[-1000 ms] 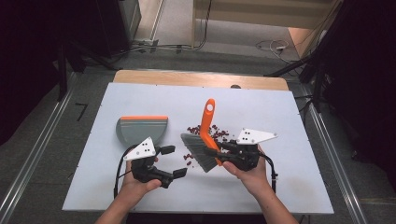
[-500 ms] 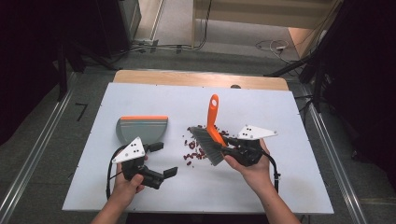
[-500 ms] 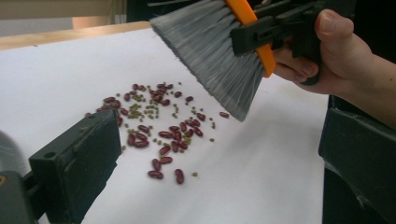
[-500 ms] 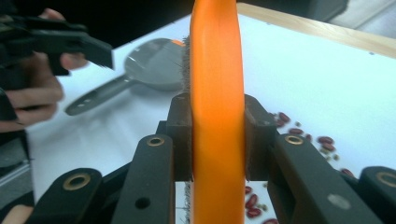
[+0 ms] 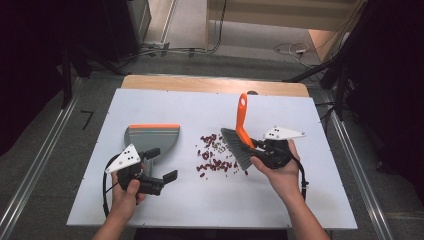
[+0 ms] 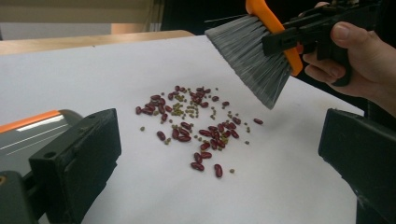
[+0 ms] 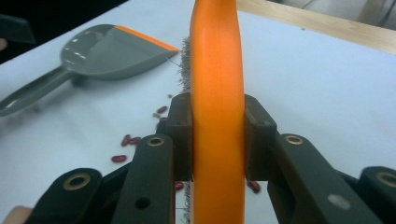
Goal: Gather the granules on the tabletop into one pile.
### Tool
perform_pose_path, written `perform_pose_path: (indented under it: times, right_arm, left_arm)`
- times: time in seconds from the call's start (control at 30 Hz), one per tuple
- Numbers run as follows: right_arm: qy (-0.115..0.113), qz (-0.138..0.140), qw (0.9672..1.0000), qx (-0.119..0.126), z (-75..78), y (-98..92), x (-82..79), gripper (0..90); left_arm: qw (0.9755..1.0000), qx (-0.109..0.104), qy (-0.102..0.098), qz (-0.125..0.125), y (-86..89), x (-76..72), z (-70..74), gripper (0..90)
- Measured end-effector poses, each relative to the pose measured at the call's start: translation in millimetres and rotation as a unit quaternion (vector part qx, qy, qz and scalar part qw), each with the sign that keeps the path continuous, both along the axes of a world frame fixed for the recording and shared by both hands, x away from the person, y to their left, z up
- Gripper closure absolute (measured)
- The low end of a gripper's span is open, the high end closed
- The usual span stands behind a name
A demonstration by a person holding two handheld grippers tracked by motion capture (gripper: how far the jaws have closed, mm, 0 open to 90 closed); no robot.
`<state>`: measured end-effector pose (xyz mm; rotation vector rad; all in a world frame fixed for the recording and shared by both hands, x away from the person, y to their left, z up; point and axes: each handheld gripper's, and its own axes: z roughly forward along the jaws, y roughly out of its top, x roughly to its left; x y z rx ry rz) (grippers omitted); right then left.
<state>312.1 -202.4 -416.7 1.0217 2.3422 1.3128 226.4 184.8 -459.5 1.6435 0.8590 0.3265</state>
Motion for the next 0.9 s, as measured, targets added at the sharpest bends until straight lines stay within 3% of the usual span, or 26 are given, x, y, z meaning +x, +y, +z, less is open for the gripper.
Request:
perform_pose_path:
  times: [0.13,0.27,0.43,0.47,0.63,0.77,0.9]
  right_arm:
    - [0.018,0.0,0.9998,-0.008,-0.4,-6.8,7.6,68.3]
    - [0.022,-0.019,0.9992,-0.026,0.8,-11.2,14.7,68.3]
    - [0.027,-0.047,0.9957,-0.075,1.8,-16.4,30.5,68.3]
    - [0.028,-0.053,0.9935,-0.097,1.3,-18.1,38.0,68.3]
    - [0.035,-0.069,0.9893,-0.124,-0.1,-21.3,52.1,68.3]
    - [0.029,-0.077,0.9802,-0.18,-1.9,-16.3,64.8,68.3]
    - [0.029,-0.086,0.9734,-0.21,-0.5,-10.9,77.1,68.3]
  left_arm:
    - [0.9999,-0.003,-0.005,0.009,7.0,-1.4,-0.4,0.0]
    - [0.9997,0.001,-0.011,0.021,13.9,-1.7,0.3,0.0]
    - [0.9994,0.012,-0.013,0.03,15.5,-1.3,-0.9,0.0]
    - [0.9994,0.011,-0.013,0.03,15.4,-1.2,-1.2,0.0]
    - [0.9994,0.01,-0.014,0.032,15.8,-0.9,-2.1,0.0]
    - [0.9994,0.009,-0.012,0.031,16.2,-1.0,-2.5,0.0]
    - [0.9995,0.007,-0.01,0.029,16.0,-1.0,-3.0,0.0]
